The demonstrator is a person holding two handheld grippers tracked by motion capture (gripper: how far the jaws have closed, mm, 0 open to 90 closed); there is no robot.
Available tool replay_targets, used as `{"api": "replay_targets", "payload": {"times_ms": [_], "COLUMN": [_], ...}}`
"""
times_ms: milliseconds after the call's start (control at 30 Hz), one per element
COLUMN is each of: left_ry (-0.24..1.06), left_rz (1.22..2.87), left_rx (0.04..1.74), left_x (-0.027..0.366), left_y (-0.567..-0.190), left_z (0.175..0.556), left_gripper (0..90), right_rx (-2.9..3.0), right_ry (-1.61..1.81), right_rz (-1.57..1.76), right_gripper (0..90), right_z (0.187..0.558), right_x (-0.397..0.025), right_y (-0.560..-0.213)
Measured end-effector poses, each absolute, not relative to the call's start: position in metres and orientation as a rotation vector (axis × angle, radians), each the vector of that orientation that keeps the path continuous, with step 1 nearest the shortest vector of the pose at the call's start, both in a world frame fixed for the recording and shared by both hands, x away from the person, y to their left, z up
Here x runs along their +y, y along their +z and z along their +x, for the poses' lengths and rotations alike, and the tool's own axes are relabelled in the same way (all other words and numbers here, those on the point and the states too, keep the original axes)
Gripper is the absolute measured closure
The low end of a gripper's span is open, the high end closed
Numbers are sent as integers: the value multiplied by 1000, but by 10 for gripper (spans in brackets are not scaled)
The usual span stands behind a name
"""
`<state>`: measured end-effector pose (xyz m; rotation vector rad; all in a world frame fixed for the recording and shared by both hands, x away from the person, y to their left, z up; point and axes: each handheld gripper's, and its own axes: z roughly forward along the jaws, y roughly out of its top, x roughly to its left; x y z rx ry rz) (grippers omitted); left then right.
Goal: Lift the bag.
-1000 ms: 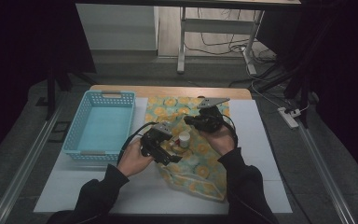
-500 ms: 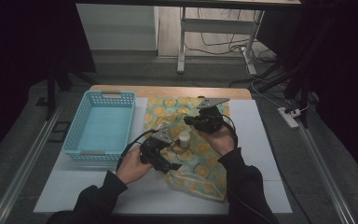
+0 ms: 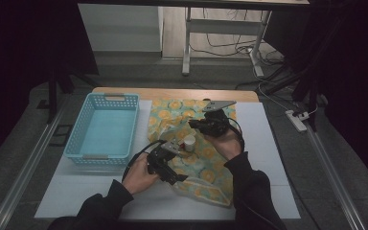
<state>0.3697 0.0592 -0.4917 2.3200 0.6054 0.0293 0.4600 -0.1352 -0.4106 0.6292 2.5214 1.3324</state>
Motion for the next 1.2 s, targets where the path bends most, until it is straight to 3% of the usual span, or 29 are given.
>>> {"api": "replay_targets", "payload": {"times_ms": [933,1200], "left_ry": [121,162], "left_rz": [2415,2456], "left_rx": [740,710], "left_x": [43,39], "left_y": [-531,-532], "left_z": [386,380], "left_gripper": [31,45], "right_rx": [2534,2535], "right_ry": [1322,1324], "right_rz": [627,627], "right_gripper": [896,896], "right_z": [460,460], "right_x": [-133,-133], "right_y": [-413,-413]}}
